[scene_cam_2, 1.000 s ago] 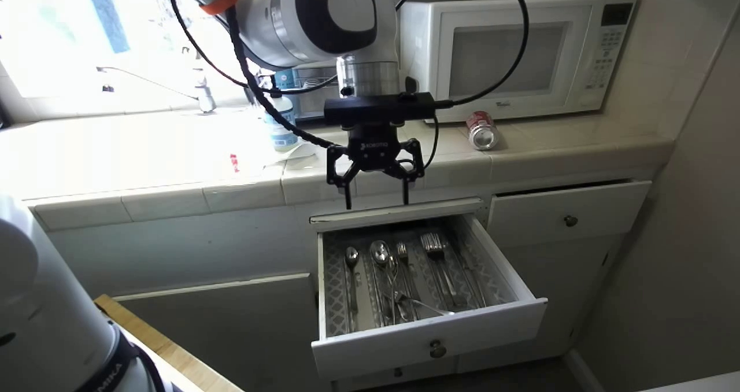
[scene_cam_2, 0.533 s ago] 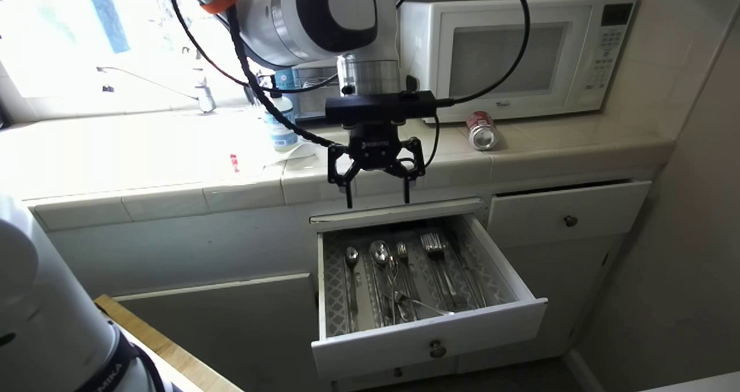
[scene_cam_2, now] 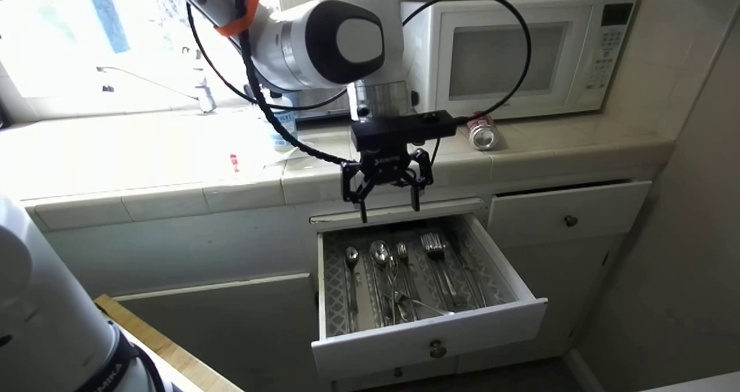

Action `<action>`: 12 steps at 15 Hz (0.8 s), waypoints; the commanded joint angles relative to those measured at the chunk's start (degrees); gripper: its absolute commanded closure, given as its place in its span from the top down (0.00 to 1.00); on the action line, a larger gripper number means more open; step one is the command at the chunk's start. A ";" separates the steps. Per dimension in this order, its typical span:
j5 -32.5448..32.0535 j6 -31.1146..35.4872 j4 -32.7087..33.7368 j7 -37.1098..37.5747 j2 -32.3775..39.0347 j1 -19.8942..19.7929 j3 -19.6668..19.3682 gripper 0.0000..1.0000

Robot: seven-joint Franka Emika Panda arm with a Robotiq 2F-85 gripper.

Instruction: Put one fork from the drawer on the counter.

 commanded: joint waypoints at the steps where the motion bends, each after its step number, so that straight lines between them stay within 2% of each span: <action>1: 6.14 7.48 -1.46 -15.31 5.01 -0.28 -3.65 1.00; 2: 9.01 8.94 -1.90 -19.67 6.32 -2.74 -2.05 1.00; 5: 16.27 10.42 -0.94 -31.79 11.23 -5.77 -2.11 1.00; 7: 19.35 10.94 0.47 -37.07 14.43 -8.14 -1.47 1.00; 9: 21.03 11.34 2.05 -36.71 15.98 -9.75 -0.73 1.00; 10: 17.70 10.45 -0.13 -34.52 13.14 -9.56 -0.68 1.00; 12: 18.64 10.55 1.15 -35.07 14.67 -10.49 -0.33 1.00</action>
